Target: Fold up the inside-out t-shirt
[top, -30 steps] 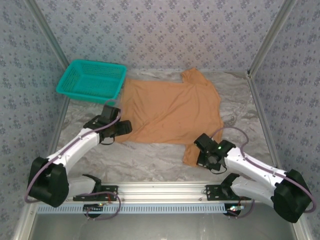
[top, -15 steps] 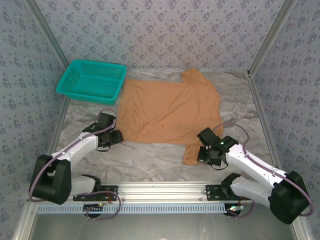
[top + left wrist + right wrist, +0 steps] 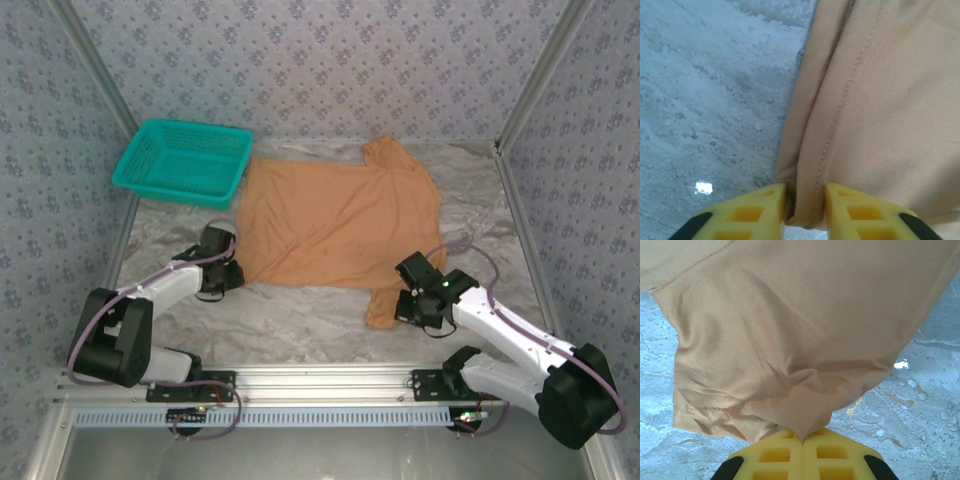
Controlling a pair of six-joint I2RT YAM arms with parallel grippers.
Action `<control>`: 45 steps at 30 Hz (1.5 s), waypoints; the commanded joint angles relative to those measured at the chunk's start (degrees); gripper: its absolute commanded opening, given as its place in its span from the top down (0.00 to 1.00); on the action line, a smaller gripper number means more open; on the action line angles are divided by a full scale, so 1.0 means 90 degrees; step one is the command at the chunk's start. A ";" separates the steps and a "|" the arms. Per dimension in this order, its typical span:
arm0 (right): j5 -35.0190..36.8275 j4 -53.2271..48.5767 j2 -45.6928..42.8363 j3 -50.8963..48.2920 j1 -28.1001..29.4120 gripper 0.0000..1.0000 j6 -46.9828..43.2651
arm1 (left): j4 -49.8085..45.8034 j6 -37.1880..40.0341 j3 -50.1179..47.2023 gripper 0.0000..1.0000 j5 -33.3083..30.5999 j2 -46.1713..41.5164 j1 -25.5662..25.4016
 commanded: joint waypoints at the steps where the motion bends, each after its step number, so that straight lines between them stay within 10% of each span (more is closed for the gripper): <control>1: 0.0093 -0.0374 -0.0170 0.0202 -0.0042 1.00 -0.0094 | 0.0093 0.0072 -0.0146 0.82 0.0078 0.0039 0.0031; 8: 0.0252 -0.1396 -0.0884 0.0536 -0.0225 1.00 -0.0127 | -0.0196 -0.0014 -0.0260 1.00 0.0169 -0.0226 0.0033; 22: 0.0830 -0.3281 -0.2640 0.1575 -0.0728 0.99 0.0482 | -0.1524 -0.0744 -0.0743 1.00 0.0101 -0.2359 -0.0082; 34: -0.0478 -0.0774 -0.0508 0.2191 -0.2842 0.99 -0.1449 | -0.0691 -0.0061 0.0837 1.00 0.0247 -0.0715 0.0058; 45: -0.0600 0.0583 0.1535 0.3026 -0.3394 0.98 -0.2136 | -0.0275 0.0246 0.1889 1.00 0.0428 0.0767 0.0249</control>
